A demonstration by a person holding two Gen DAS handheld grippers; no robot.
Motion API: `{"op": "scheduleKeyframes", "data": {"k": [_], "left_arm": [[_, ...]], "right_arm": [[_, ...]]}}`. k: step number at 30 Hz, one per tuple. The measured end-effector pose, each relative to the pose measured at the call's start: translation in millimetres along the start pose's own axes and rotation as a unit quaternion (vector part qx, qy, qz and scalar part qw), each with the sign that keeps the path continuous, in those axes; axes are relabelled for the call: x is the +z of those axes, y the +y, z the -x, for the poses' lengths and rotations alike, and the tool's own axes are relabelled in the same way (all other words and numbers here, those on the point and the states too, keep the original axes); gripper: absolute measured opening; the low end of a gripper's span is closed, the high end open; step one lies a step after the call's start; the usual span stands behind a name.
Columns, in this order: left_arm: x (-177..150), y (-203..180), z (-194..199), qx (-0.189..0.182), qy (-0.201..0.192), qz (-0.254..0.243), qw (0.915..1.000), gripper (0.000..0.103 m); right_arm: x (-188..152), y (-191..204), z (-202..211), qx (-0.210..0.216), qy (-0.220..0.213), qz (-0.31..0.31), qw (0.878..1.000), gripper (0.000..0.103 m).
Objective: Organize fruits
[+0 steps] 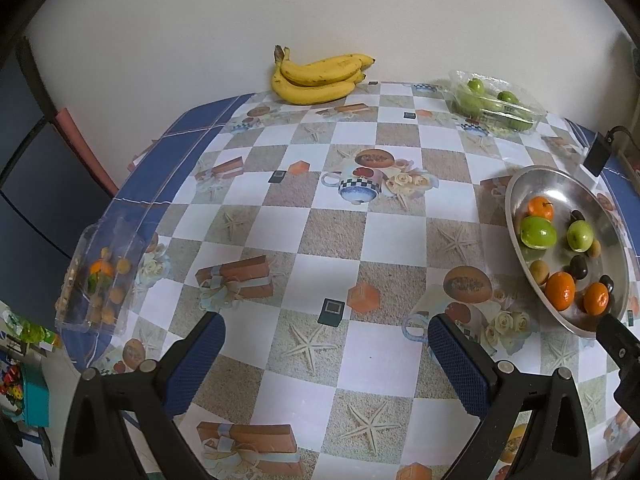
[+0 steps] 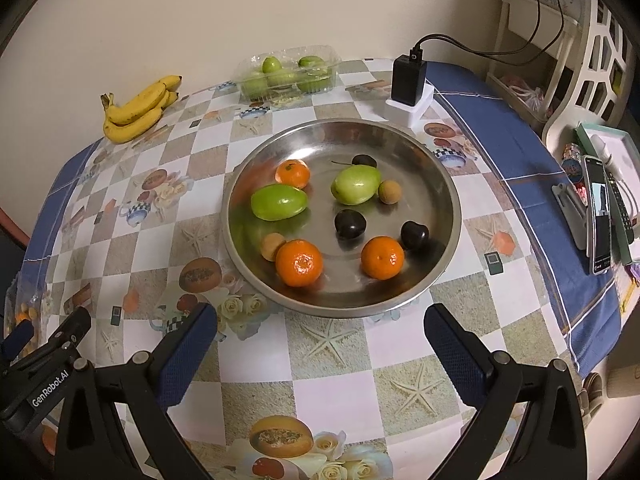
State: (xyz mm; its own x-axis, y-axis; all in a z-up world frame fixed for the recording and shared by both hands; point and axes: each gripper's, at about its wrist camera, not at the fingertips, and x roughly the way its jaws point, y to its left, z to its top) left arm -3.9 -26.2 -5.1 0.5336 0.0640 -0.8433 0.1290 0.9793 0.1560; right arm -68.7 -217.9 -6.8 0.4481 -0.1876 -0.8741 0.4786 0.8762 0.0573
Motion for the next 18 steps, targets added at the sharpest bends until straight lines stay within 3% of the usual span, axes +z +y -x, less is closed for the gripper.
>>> {"op": "scheduleKeyframes", "data": {"k": [18], "left_arm": [[-0.2,-1.0,-3.9,0.0,0.007,-0.004,1.0,0.103]], "right_arm": [[-0.4,1.6,-3.8,-0.005,0.009,0.004,1.0,0.103]]}}
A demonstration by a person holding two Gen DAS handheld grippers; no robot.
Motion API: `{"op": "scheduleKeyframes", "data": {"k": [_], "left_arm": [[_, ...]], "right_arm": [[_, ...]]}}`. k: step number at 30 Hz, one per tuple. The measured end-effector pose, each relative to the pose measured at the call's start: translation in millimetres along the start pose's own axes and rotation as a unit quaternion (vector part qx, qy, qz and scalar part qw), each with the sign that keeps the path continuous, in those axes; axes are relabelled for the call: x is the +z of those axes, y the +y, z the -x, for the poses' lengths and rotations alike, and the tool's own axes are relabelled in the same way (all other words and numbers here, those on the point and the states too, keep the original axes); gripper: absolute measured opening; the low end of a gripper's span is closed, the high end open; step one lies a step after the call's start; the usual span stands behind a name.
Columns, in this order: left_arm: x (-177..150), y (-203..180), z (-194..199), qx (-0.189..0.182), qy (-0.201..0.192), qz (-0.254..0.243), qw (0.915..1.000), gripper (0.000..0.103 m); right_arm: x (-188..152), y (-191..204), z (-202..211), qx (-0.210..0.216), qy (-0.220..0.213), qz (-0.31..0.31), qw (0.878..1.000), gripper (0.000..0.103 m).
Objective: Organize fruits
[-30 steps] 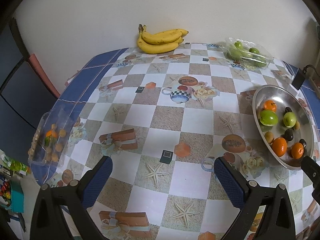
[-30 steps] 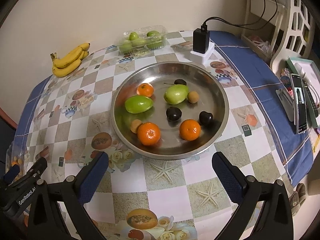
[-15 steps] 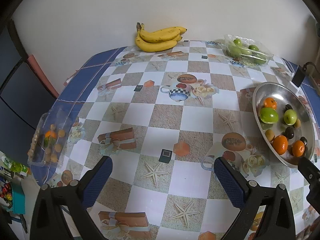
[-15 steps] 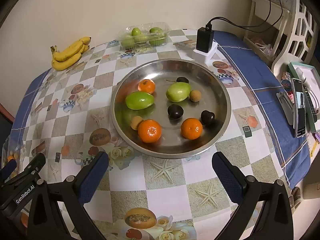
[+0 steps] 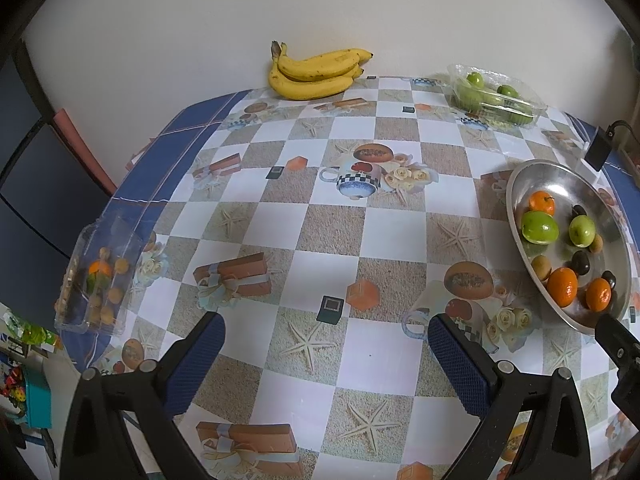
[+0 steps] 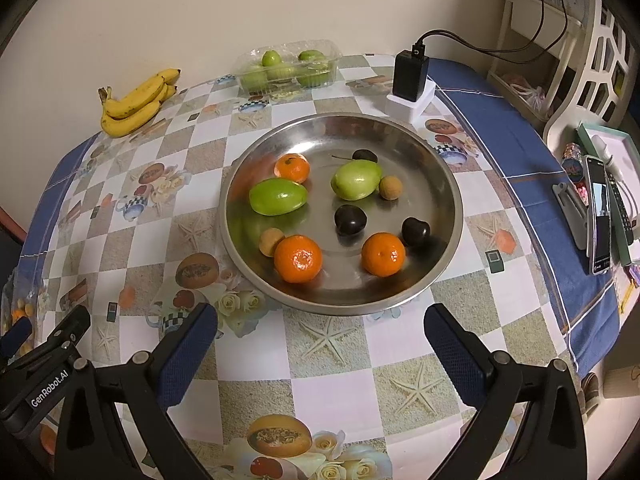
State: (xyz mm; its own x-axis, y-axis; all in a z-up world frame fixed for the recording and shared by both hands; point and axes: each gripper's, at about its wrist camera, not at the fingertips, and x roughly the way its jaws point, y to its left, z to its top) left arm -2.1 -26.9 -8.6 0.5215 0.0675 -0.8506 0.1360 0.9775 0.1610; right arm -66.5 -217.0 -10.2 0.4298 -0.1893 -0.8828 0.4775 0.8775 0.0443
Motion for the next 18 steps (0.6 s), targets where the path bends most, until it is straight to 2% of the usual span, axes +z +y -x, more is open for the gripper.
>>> {"op": "scheduleKeyframes", "data": {"k": [18], "left_arm": [[-0.7,-0.5,-1.5,0.0,0.002,-0.001,1.0,0.103]], "right_arm": [[0.1,0.9,-0.1,-0.001,0.001,0.0,1.0,0.103]]}}
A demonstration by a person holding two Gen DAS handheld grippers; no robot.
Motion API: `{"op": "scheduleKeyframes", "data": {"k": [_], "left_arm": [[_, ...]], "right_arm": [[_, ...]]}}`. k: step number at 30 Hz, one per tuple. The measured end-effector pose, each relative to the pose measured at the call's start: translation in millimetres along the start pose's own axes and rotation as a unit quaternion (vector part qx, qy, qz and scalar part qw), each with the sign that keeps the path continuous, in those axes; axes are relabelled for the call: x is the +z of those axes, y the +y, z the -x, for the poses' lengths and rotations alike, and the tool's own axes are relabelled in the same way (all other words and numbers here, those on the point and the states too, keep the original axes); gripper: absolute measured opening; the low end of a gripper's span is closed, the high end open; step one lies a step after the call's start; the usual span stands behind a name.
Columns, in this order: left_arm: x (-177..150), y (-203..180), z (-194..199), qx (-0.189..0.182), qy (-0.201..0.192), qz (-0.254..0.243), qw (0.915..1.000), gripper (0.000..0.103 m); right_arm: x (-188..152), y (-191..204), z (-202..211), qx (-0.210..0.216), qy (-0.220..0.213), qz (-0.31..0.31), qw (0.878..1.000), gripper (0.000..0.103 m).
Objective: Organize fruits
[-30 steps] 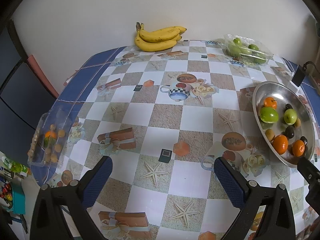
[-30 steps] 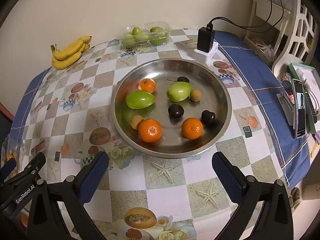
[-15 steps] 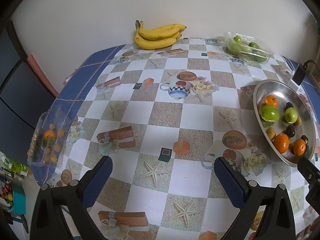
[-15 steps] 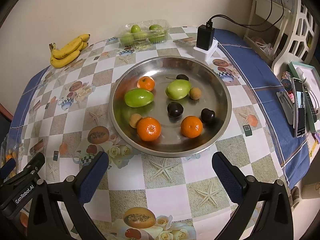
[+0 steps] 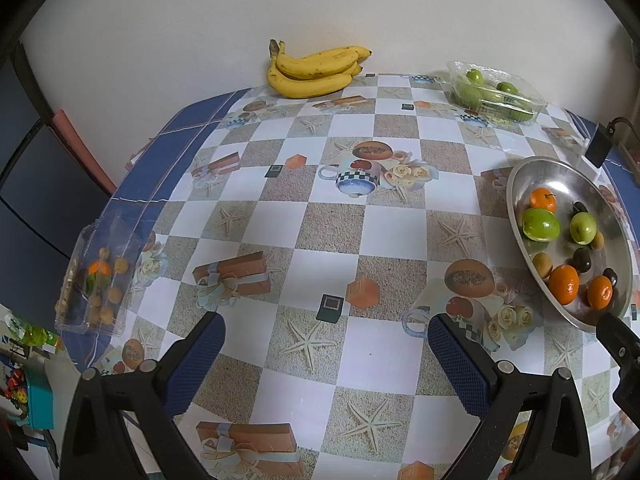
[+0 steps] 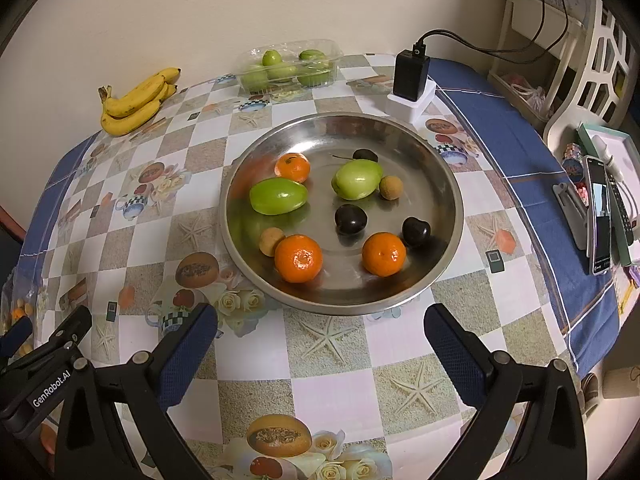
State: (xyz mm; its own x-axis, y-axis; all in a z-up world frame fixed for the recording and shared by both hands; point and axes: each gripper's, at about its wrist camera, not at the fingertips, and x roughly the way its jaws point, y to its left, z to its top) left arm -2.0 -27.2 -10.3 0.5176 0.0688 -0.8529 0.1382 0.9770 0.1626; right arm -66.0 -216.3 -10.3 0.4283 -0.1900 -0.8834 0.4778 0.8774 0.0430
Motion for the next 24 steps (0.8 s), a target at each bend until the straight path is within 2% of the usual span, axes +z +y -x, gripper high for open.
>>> {"op": "scheduleKeyframes", "data": {"k": [24], "left_arm": [[0.2,2.1,0.6,0.001,-0.005,0.001,1.0,0.103]], "right_arm": [[-0.2,-0.1,0.1,0.0,0.0,0.001,1.0,0.103]]}}
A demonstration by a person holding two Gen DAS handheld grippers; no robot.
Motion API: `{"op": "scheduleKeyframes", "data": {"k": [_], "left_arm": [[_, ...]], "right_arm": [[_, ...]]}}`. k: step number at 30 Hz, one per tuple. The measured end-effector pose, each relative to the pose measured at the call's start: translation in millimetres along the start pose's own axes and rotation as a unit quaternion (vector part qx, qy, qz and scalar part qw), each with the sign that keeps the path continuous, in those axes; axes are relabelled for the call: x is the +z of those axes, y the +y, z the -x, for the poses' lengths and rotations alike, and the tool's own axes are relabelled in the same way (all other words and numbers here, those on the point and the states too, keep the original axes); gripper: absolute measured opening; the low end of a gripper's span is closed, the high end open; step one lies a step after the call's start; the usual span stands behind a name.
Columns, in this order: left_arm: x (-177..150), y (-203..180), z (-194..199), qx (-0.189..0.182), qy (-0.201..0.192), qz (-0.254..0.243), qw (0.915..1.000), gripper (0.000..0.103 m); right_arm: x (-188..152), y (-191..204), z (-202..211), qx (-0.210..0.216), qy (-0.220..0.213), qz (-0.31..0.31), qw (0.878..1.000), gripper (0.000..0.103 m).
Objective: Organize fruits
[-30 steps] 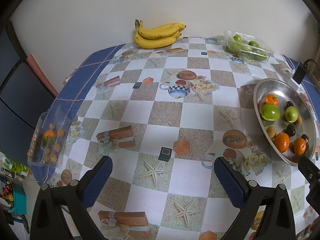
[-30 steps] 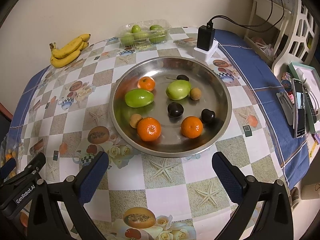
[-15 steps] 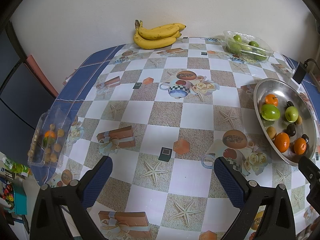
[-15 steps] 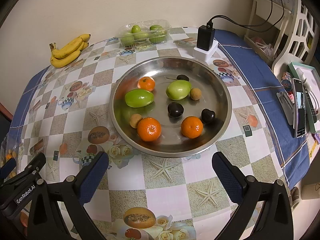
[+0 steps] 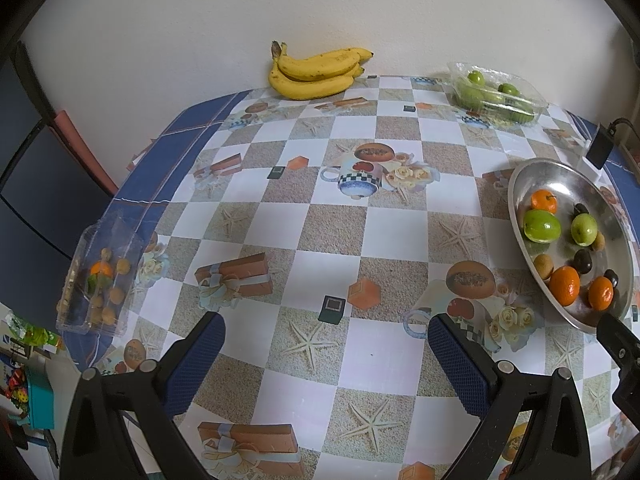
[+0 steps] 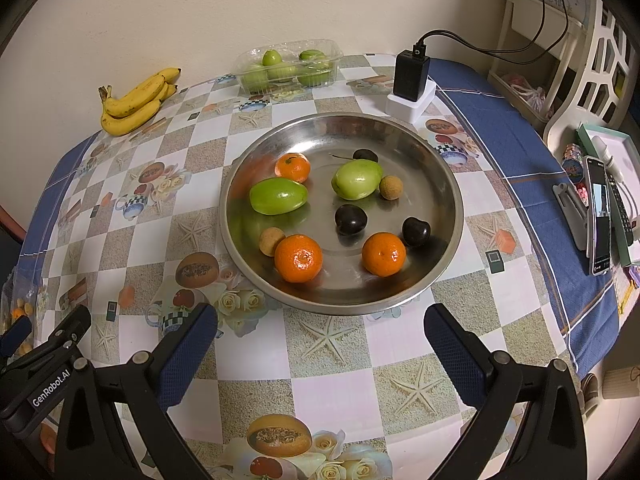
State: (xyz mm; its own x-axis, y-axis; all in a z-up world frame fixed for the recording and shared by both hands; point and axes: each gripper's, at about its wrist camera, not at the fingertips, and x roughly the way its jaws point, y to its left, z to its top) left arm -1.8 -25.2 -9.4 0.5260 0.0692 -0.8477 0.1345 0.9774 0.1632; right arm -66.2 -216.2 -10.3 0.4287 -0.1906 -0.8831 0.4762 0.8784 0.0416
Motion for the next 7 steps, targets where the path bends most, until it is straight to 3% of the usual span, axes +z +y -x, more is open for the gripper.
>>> {"op": "scheduleKeyframes", "data": {"k": [7], "left_arm": [[0.8,1.5,0.2,0.0,-0.002,0.001,1.0,0.103]], "right_arm": [[-0.1,0.1,0.0,0.0,0.0,0.0,1.0,0.103]]}}
